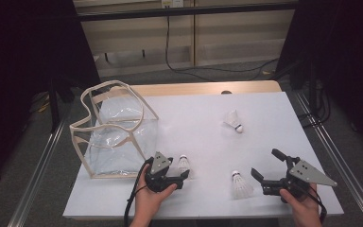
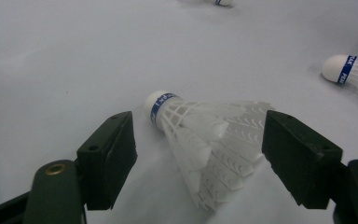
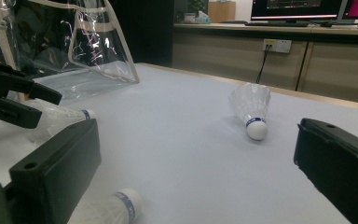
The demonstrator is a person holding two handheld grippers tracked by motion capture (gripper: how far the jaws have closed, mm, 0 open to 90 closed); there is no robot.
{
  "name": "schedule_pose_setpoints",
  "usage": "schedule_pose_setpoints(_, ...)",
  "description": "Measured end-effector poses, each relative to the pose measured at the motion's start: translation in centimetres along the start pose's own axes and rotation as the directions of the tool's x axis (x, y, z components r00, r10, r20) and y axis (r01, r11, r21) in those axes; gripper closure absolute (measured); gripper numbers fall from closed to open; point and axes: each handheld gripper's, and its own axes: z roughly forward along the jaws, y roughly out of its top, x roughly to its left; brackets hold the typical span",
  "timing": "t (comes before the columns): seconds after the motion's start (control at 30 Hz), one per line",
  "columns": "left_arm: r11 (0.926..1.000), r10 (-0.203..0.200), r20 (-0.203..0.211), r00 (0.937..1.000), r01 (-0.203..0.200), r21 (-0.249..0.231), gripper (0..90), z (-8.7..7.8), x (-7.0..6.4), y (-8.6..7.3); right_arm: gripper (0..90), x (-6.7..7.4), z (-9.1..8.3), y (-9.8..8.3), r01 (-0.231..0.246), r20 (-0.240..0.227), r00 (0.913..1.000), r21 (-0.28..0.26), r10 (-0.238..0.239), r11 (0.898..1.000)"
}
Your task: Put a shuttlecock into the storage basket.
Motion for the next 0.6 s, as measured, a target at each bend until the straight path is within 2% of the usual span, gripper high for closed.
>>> schedule_pose_setpoints(0.27,0.9997,-0.007,-0.026,0.9996,0.008,0.024,30.3,0.6,0.1,0.3,0.3,0.0,0.0,0.0,0.001,0.001,1.0,-0.001,-0.001,1.0)
schedule_pose_setpoints(0.47,0.999,-0.022,-0.038,0.999,0.024,0.038,35.8,1.0,0.3,0.3,0.3,0.0,-0.1,0.0,-0.001,0.002,1.0,-0.001,0.001,1.0)
schedule_pose_setpoints(0.6,0.9983,-0.019,-0.044,0.9989,0.021,0.054,40.6,1.3,0.2,0.3,0.3,0.0,0.0,0.0,0.002,0.002,1.0,0.0,-0.002,1.0)
